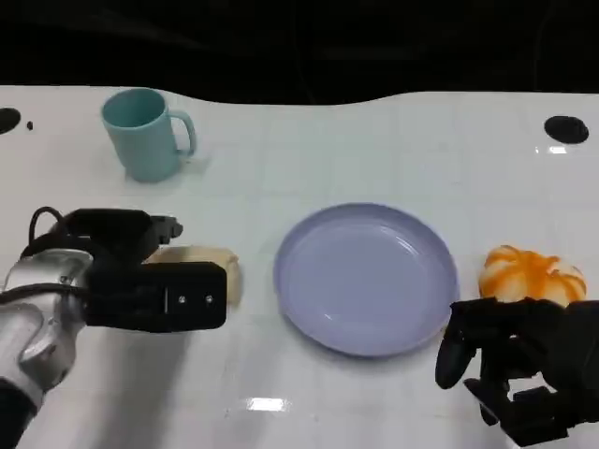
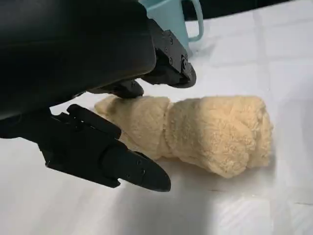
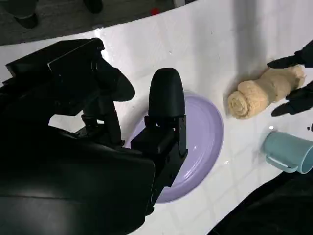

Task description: Grasp the towel on the left side of the plate with the left hand and place it into the plate.

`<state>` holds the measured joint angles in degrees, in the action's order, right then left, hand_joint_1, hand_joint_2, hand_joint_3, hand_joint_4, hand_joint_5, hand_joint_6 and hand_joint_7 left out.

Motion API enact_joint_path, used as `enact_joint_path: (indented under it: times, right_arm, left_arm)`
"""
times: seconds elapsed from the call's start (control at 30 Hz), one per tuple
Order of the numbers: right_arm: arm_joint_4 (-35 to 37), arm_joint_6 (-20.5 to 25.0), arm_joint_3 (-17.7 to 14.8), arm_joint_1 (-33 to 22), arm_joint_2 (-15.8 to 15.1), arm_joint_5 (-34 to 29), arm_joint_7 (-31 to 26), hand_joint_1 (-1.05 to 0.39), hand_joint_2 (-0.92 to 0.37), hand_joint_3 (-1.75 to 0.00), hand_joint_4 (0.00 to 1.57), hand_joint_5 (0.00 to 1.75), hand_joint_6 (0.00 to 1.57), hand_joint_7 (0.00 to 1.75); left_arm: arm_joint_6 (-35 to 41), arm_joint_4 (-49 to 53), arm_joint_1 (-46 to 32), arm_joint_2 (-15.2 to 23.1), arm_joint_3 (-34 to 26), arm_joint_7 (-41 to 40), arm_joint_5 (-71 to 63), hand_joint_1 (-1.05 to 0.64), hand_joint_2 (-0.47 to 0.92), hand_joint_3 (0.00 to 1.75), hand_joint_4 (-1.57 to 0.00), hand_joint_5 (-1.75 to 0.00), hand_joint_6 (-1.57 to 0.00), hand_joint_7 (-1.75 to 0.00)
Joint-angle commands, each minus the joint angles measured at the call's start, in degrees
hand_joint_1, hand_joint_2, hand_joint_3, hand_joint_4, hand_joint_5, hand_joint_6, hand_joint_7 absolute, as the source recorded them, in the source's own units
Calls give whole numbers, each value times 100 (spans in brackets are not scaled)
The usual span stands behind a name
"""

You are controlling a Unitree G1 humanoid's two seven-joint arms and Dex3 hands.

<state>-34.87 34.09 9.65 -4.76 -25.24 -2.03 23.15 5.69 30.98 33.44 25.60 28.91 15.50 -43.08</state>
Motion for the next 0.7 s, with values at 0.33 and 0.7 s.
enact_joint_path:
  times: [0.33,0.7]
  right_arm:
    - [-113,29,-79,-21,-58,0,2,4,-64,-97,68,167,68,142]
    - [-53,-5,-79,-12,-60,14,19,3,-63,-98,69,168,68,143]
  left_arm:
    - [-1239,2078,357,-361,88,-1605,1,-22,92,17,-88,-116,-105,-7]
    - [-1969,2060,112,-261,-218,-2771,272,-17,66,82,-85,-175,-66,-173]
